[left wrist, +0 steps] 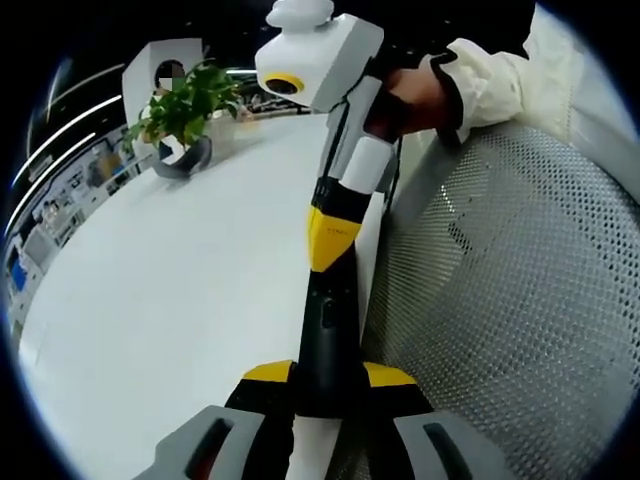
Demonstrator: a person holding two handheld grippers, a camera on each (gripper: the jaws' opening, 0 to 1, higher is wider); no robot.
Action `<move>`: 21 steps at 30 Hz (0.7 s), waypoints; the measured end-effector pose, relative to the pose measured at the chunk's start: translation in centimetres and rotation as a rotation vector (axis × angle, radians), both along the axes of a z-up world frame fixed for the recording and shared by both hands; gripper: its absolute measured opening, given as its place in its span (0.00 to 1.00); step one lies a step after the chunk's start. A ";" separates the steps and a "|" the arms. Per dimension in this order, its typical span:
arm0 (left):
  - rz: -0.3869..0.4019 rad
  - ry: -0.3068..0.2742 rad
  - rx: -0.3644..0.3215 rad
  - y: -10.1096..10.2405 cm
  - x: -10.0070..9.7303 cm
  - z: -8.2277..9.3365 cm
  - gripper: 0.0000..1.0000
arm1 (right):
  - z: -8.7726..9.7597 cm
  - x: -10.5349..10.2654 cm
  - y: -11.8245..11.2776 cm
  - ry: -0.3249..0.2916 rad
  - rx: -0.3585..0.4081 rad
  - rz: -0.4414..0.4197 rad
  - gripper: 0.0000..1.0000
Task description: Press the specified remote control buttons in sequence, fully releasing each button before pressing the next.
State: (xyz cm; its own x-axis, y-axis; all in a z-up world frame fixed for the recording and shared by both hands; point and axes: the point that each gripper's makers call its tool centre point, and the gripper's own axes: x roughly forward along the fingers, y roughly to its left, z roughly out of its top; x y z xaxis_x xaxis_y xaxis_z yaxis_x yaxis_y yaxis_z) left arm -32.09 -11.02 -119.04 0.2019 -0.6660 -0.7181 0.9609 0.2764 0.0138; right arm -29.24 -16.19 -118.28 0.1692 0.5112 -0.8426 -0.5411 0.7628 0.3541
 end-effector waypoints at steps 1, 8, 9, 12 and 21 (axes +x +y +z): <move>0.004 0.003 -0.002 0.0 0.0 0.0 0.24 | 0.0 0.0 0.0 -0.005 -0.004 0.006 0.00; 0.074 0.072 -0.011 -0.2 0.1 0.1 0.25 | 0.0 -0.1 0.1 -0.020 -0.020 0.028 0.00; 0.094 0.092 -0.019 -0.2 0.2 0.1 0.25 | 0.0 -0.1 0.1 -0.026 -0.026 0.035 0.00; 0.130 0.135 -0.039 -0.2 0.4 0.3 0.25 | 0.0 -0.1 0.1 -0.032 -0.032 0.043 0.00; 0.094 0.099 -0.031 -0.2 0.2 0.2 0.25 | -0.1 -0.1 0.1 -0.077 -0.058 0.098 0.00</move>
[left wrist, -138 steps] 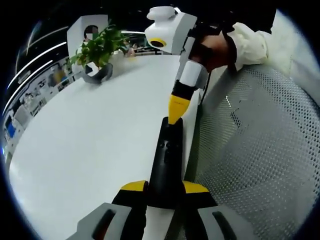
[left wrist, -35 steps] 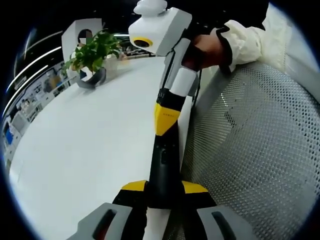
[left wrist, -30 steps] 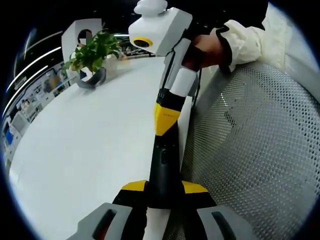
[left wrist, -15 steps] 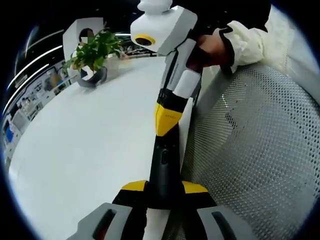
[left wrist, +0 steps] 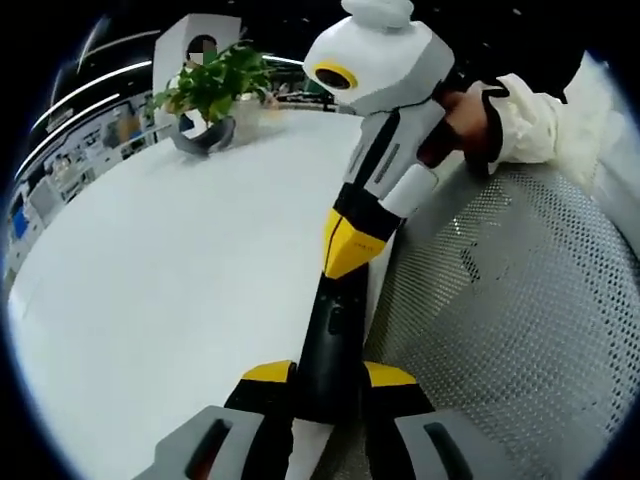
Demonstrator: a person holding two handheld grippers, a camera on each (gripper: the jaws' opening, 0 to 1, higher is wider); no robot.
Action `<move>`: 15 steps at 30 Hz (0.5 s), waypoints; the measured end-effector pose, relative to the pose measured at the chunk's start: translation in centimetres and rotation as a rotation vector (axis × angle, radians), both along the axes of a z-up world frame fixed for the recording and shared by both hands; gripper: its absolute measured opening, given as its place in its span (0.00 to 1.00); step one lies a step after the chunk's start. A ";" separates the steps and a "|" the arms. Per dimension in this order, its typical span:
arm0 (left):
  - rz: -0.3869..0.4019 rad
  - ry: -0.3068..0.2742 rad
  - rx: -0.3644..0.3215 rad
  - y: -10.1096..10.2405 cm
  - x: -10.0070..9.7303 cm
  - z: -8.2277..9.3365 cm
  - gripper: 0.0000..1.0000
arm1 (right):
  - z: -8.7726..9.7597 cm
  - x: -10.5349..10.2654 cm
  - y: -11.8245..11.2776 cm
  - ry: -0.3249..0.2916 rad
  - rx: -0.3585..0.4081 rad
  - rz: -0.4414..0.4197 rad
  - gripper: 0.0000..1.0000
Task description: Press the specified remote control buttons in sequence, fully releasing each button before pressing the next.
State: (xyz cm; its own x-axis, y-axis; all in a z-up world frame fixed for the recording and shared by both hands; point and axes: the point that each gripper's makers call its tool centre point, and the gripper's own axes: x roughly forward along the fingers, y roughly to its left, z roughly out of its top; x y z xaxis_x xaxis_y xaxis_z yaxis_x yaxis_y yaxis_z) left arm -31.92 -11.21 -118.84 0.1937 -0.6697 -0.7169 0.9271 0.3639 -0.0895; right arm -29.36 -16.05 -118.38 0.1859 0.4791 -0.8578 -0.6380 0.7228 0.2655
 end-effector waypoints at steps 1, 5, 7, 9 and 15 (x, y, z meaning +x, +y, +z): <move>-0.004 -0.004 0.002 0.0 0.0 0.0 0.24 | 0.0 0.0 0.0 0.001 -0.001 -0.001 0.00; -0.019 -0.020 0.003 0.0 0.0 0.0 0.24 | 0.0 0.1 -0.1 0.016 0.006 -0.021 0.00; -0.018 -0.017 0.003 0.0 0.0 0.0 0.24 | 0.1 0.1 -0.1 0.022 0.005 -0.029 0.00; -0.022 -0.018 0.006 0.0 0.0 0.0 0.24 | 0.1 0.1 -0.1 0.029 0.006 -0.040 0.00; -0.033 -0.027 0.034 -0.1 -0.1 -0.1 0.24 | 0.1 0.1 -0.1 0.043 0.018 -0.058 0.00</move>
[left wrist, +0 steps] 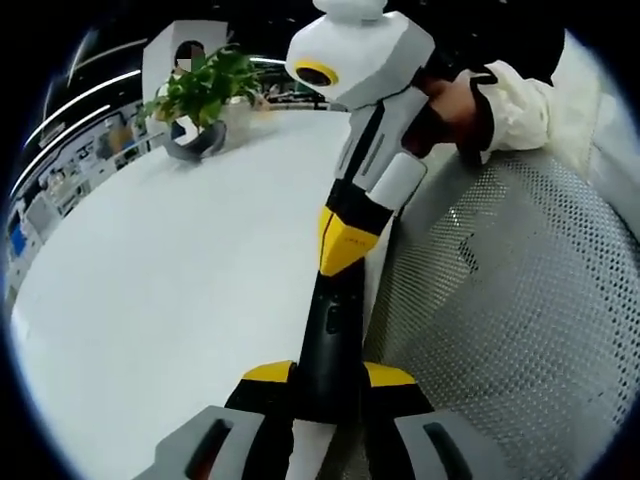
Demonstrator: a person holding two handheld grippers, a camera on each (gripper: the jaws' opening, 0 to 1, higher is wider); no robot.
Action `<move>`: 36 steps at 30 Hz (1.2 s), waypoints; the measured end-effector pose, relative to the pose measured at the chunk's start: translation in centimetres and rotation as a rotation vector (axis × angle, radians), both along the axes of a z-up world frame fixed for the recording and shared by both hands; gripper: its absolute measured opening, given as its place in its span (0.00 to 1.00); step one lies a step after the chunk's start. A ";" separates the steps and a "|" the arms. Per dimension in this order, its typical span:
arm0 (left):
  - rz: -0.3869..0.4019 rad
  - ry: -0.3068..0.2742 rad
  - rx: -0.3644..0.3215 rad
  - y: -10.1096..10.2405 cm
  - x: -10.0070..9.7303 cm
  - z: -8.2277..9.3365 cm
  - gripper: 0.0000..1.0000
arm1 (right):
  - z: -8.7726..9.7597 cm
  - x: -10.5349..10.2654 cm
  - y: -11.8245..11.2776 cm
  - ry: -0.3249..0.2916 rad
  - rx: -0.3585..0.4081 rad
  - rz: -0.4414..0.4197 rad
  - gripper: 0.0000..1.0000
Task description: Press the specified remote control buttons in sequence, fully releasing each button before pressing the next.
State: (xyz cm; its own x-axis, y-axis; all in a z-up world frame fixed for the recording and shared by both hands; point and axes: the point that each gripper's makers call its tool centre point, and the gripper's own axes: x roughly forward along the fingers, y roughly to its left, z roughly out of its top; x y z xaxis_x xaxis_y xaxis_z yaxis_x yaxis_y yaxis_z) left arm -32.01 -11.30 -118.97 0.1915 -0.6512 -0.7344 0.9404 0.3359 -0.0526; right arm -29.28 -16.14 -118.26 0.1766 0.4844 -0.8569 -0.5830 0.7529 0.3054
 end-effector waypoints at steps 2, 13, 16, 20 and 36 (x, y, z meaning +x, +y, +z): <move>-0.016 -0.013 0.010 0.0 0.0 0.0 0.24 | 0.0 0.0 0.0 0.012 0.009 -0.009 0.00; -0.013 -0.014 0.018 0.1 -0.1 0.0 0.24 | 0.4 -1.8 1.0 0.151 0.076 -0.016 0.00; -0.014 -0.015 0.016 0.1 -0.1 0.0 0.24 | 0.2 -2.3 1.2 0.158 0.062 0.021 0.00; -0.015 -0.018 0.014 0.1 -0.1 0.0 0.24 | 0.2 -2.1 1.2 0.130 0.051 0.036 0.00; -0.014 -0.009 -0.008 0.1 -0.1 0.1 0.24 | 0.1 -1.3 1.0 0.119 0.063 -0.011 0.00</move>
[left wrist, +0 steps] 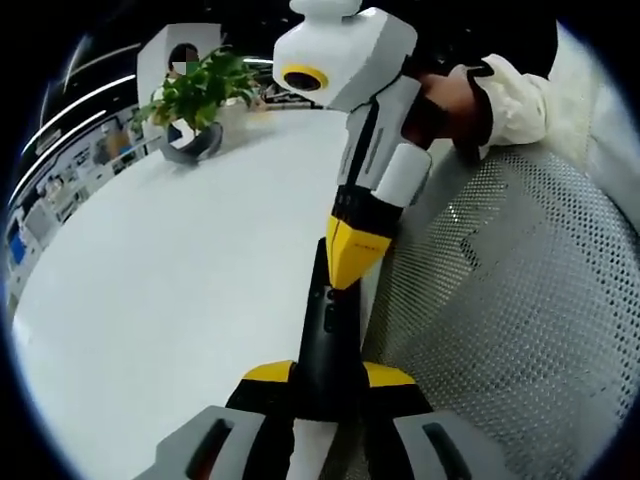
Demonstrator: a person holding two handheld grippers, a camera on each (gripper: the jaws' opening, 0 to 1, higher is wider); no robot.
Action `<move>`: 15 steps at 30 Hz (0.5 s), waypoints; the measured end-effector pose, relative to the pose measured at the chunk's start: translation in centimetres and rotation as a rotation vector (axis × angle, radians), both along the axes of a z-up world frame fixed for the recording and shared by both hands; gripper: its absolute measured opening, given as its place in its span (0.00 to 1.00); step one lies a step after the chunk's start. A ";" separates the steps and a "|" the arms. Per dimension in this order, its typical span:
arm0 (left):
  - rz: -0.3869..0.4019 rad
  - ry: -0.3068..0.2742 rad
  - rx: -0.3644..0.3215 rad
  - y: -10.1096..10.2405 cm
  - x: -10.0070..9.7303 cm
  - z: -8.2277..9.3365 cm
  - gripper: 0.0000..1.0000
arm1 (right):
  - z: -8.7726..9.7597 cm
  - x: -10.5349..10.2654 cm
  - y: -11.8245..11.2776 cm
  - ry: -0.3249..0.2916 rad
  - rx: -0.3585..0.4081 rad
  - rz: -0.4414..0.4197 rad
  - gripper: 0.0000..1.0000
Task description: Press the specified remote control buttons in sequence, fully releasing each button before pressing the next.
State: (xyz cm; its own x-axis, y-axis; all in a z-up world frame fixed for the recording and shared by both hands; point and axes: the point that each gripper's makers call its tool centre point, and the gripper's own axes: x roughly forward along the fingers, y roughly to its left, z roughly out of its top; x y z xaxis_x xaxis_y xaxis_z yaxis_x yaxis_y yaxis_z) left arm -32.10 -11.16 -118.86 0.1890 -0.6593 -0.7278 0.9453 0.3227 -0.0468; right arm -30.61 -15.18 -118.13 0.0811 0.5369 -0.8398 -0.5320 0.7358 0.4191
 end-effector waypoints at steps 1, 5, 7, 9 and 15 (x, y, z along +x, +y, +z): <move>-0.006 -0.004 0.003 0.0 0.0 0.0 0.23 | 0.0 0.0 0.0 -0.002 0.002 -0.001 0.00; -0.013 -0.012 0.013 -0.1 0.0 0.0 0.23 | 0.0 0.1 -0.1 0.002 0.013 -0.036 0.00; -0.012 -0.013 0.015 -0.1 0.0 0.0 0.23 | 0.0 0.3 -0.3 0.001 0.018 -0.045 0.00; -0.010 -0.013 0.016 -0.2 0.1 0.0 0.23 | 0.0 0.5 -0.3 0.005 0.022 -0.060 0.00; -0.010 -0.021 0.019 -0.2 0.1 0.0 0.24 | 0.0 0.6 -0.3 -0.012 0.007 -0.053 0.00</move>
